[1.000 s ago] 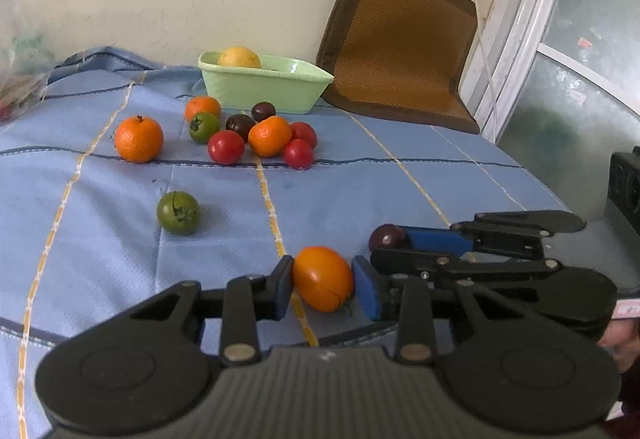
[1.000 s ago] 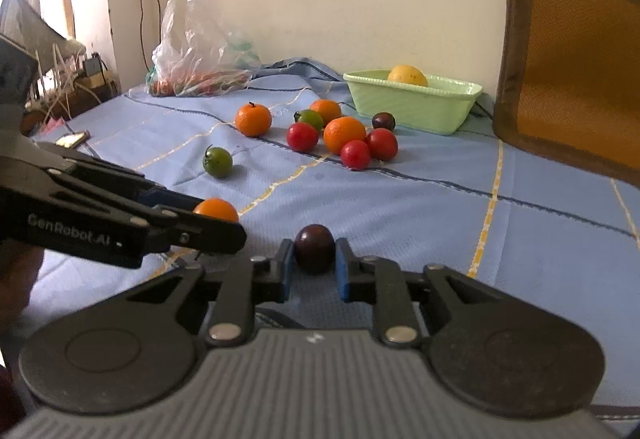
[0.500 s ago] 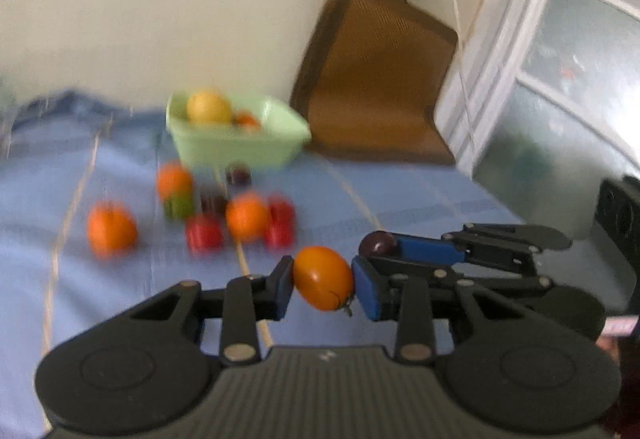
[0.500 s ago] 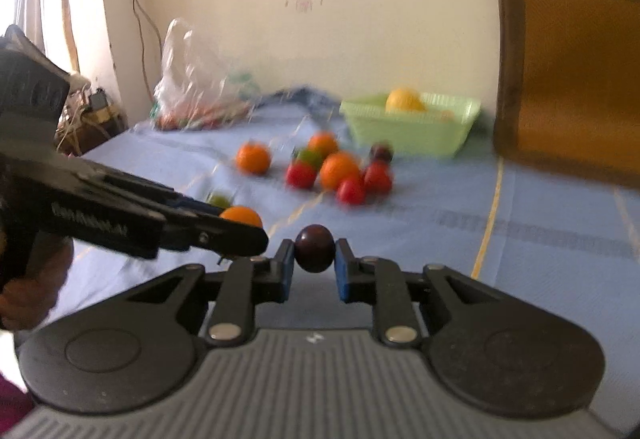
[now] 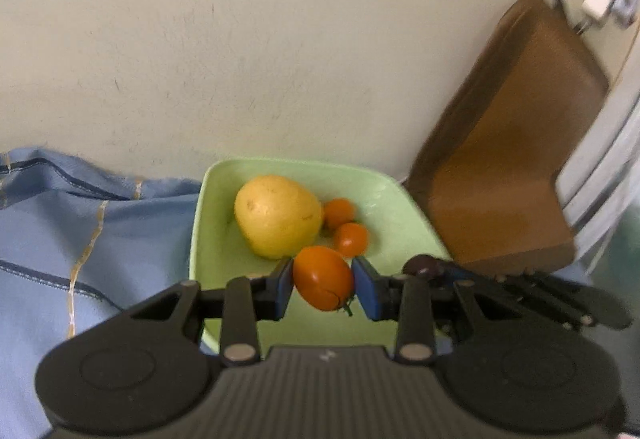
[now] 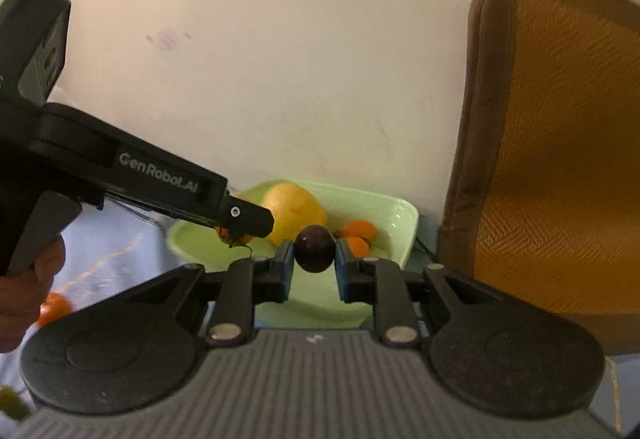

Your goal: Organize fruits

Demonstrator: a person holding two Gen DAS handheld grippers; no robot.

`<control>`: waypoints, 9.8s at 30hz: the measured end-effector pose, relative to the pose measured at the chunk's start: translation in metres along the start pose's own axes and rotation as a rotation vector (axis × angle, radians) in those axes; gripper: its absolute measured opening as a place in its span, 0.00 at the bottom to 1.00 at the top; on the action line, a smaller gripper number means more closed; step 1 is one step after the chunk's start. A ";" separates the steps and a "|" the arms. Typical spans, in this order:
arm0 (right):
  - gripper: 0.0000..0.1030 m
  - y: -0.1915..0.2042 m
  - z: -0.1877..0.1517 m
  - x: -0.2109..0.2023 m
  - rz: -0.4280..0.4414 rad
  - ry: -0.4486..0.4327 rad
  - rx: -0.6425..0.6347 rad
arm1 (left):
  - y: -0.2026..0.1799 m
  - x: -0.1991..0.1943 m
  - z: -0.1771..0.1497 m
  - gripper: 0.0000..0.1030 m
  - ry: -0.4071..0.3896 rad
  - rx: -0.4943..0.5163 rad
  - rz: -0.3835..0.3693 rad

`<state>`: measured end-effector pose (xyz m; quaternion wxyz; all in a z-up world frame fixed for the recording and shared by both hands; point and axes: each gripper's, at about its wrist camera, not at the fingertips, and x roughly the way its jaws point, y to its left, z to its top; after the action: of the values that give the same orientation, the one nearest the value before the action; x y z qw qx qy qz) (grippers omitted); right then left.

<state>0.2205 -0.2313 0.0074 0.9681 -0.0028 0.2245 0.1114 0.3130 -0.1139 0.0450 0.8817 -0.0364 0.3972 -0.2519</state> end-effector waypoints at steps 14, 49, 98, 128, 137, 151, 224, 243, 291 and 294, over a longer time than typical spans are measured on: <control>0.25 -0.006 -0.011 -0.045 0.043 -0.052 0.086 | 0.000 -0.081 -0.026 0.41 -0.140 -0.008 -0.066; 0.44 0.041 -0.091 -0.151 0.129 0.106 0.035 | 0.011 -0.149 -0.209 0.45 -0.199 -0.020 0.147; 0.28 0.033 -0.034 -0.088 -0.025 -0.026 -0.028 | 0.004 -0.153 -0.133 0.45 -0.247 -0.039 0.002; 0.88 0.007 -0.007 -0.024 -0.034 -0.169 -0.145 | 0.032 -0.003 0.008 0.45 -0.006 -0.334 -0.254; 0.87 0.021 -0.031 -0.115 0.047 -0.166 -0.072 | 0.056 -0.144 -0.068 0.49 -0.185 -0.212 -0.250; 0.39 0.071 -0.072 -0.105 0.081 0.067 -0.019 | 0.010 -0.172 -0.204 0.49 -0.166 0.067 0.118; 0.38 -0.013 0.010 -0.012 0.019 -0.024 0.052 | 0.016 -0.001 0.006 0.53 0.013 -0.081 -0.062; 0.48 0.013 -0.061 -0.118 0.115 -0.028 0.181 | 0.060 -0.169 -0.118 0.52 -0.266 -0.107 0.093; 0.57 0.120 -0.146 -0.215 0.044 0.015 -0.075 | -0.029 -0.187 -0.257 0.53 -0.198 0.091 0.035; 0.58 0.122 -0.153 -0.210 0.038 0.042 -0.073 | -0.029 -0.188 -0.258 0.53 -0.206 0.091 0.037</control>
<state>-0.0561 -0.1664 -0.0332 0.9602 -0.0361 0.2404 0.1376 0.0109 -0.0147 0.0051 0.9232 -0.0148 0.2933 -0.2480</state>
